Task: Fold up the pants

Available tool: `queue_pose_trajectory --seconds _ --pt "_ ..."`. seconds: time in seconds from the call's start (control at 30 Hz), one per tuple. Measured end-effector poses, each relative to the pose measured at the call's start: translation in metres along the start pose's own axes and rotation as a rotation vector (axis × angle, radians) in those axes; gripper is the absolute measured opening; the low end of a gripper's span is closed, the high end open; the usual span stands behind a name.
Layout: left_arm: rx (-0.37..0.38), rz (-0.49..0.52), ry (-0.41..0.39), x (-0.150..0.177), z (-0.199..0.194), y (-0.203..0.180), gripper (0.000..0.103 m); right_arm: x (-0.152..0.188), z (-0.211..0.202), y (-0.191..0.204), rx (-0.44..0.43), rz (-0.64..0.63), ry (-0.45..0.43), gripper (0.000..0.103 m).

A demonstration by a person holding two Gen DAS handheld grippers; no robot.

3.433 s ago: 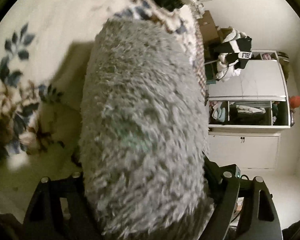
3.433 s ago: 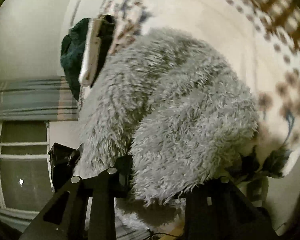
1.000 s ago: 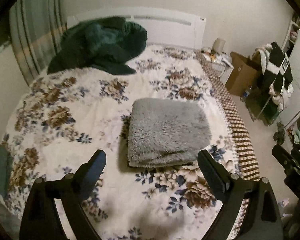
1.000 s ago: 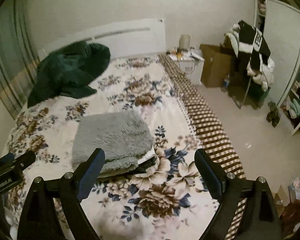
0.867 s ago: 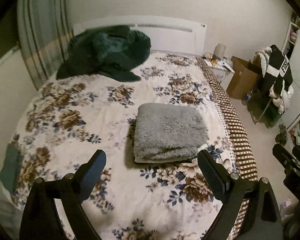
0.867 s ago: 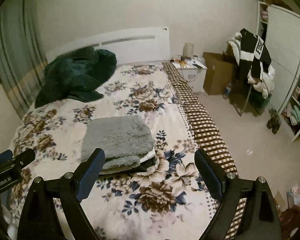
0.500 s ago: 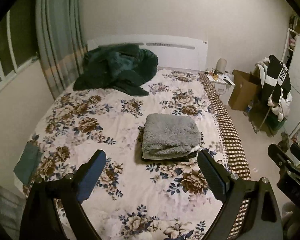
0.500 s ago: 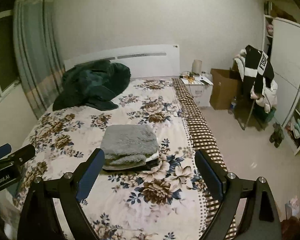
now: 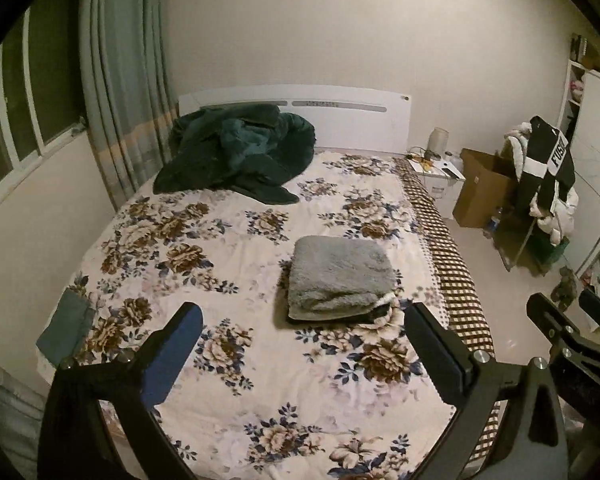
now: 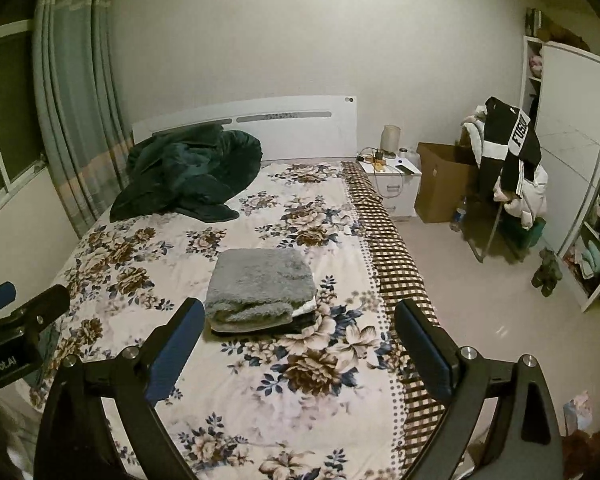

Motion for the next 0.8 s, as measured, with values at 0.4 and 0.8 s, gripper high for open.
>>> queue_pose_trajectory --seconds 0.4,0.8 --pt "-0.028 0.019 -0.009 0.006 -0.007 0.006 0.103 0.000 -0.001 0.015 -0.023 -0.020 0.004 0.098" --pt "-0.034 0.023 -0.015 0.007 -0.014 0.011 0.103 -0.001 -0.005 0.013 -0.033 -0.017 0.012 0.098"
Point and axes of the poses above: each gripper's, at about its wrist camera, not at the fingertips, and z roughly the way its jaws point, y to its left, x to its underside, the point moved 3 cm from there along z, roughly the way its jaws point, and after that the axes turned 6 degrees about -x, right-handed, at the moved point
